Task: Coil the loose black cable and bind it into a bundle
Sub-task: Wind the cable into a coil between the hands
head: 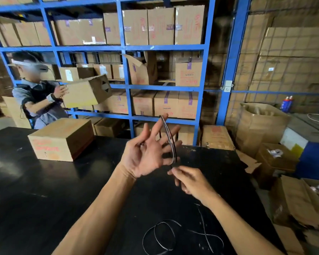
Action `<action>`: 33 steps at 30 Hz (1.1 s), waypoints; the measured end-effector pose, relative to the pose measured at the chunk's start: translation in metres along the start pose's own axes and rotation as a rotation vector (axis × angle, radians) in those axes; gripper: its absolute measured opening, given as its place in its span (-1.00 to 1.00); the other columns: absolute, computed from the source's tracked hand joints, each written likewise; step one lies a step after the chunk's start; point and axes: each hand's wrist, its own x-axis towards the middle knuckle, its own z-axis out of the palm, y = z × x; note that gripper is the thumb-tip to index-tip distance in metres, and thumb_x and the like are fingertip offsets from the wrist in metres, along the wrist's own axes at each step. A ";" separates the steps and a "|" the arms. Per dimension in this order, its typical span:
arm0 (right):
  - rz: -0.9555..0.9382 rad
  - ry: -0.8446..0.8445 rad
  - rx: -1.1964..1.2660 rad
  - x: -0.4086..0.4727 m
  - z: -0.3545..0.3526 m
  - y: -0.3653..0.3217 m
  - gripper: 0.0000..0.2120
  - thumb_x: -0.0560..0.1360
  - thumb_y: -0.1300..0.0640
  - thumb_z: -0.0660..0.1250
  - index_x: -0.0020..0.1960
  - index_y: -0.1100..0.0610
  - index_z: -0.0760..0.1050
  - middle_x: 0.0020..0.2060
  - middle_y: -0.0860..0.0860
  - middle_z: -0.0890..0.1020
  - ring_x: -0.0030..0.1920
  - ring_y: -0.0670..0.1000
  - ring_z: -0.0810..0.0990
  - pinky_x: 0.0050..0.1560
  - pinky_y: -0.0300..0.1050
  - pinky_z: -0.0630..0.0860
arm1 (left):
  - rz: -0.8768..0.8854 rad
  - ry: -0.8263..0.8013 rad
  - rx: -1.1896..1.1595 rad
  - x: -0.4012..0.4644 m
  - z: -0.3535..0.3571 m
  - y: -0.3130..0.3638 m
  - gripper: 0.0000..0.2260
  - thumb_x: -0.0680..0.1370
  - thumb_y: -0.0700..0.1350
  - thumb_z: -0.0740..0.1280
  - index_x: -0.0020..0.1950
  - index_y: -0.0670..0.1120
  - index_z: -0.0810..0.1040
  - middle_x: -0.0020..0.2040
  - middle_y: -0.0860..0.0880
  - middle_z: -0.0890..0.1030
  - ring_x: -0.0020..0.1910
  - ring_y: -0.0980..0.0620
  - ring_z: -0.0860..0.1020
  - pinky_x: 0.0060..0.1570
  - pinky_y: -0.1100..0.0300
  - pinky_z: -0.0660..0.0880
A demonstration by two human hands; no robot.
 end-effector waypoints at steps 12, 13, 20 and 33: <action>-0.072 0.033 -0.033 -0.041 -0.038 -0.066 -0.65 0.41 -0.14 0.52 -0.20 0.17 0.64 -0.47 0.01 0.54 -0.59 -0.07 0.37 -0.60 -0.27 0.25 | -0.053 0.547 0.079 -0.029 -0.075 -0.006 -0.55 0.59 0.23 0.15 0.45 0.18 0.48 0.58 -0.04 0.30 0.51 -0.09 0.20 0.35 -0.17 0.19; -0.080 0.076 0.024 -0.038 -0.046 -0.079 -0.65 0.38 -0.14 0.54 -0.20 0.17 0.66 -0.47 0.01 0.53 -0.61 -0.08 0.35 -0.62 -0.29 0.23 | -0.086 0.565 0.079 -0.031 -0.076 -0.010 -0.56 0.58 0.23 0.16 0.42 0.18 0.51 0.58 -0.04 0.30 0.51 -0.08 0.21 0.37 -0.16 0.19; -0.232 0.185 0.068 -0.002 -0.078 -0.153 -0.90 0.52 0.11 0.47 -0.05 0.14 0.72 -0.43 -0.04 0.57 -0.57 -0.12 0.35 -0.63 -0.32 0.27 | -0.386 0.432 0.089 -0.030 -0.049 -0.049 -0.52 0.63 0.22 0.19 0.55 0.18 0.33 0.60 0.08 0.26 0.43 0.06 0.25 0.31 -0.06 0.35; -0.020 0.147 -0.244 0.028 -0.036 -0.043 -0.79 0.62 0.00 0.33 -0.13 0.00 0.67 -0.37 -0.04 0.65 -0.41 -0.13 0.58 -0.35 -0.21 0.42 | -0.178 -0.199 0.120 -0.007 0.009 -0.025 -0.49 0.68 0.18 0.01 0.63 0.13 0.09 0.65 -0.08 0.10 0.58 -0.33 -0.22 0.40 -0.40 -0.33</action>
